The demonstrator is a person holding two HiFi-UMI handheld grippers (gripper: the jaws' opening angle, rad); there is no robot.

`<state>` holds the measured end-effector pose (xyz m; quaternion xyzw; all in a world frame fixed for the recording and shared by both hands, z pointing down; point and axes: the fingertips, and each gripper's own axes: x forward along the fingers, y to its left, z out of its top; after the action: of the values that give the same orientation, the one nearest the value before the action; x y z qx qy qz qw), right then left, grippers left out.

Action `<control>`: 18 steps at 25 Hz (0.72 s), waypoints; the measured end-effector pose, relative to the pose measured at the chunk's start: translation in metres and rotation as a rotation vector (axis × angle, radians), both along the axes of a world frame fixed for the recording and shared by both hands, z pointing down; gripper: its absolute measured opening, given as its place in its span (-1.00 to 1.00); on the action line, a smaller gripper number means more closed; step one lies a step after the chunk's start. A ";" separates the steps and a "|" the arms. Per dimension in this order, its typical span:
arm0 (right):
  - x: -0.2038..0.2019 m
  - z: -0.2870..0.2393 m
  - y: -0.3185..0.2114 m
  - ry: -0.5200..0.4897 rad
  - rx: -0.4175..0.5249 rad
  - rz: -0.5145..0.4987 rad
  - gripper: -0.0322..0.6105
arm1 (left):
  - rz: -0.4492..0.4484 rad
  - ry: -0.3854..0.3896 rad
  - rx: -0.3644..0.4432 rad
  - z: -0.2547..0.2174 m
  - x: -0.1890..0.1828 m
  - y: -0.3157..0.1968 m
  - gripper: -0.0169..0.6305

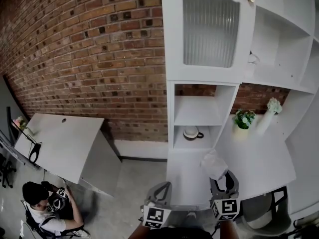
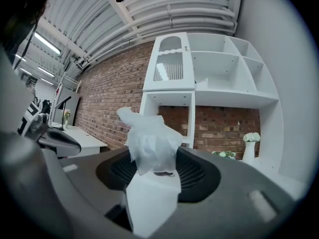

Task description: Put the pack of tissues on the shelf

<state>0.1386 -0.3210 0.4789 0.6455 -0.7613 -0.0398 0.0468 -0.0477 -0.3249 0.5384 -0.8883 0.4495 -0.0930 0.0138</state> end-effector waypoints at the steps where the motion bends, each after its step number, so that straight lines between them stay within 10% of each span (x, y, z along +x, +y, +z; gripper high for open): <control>1: 0.001 -0.003 -0.007 -0.003 0.007 0.002 -0.20 | -0.002 -0.002 -0.003 0.001 -0.001 -0.003 -0.91; 18: 0.029 -0.037 -0.123 -0.018 0.057 -0.042 -0.20 | -0.108 -0.006 -0.018 -0.002 0.011 -0.077 -0.91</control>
<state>0.1675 -0.4443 0.4423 0.6308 -0.7736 -0.0566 0.0208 -0.0366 -0.4024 0.5365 -0.8626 0.4959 -0.1002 0.0020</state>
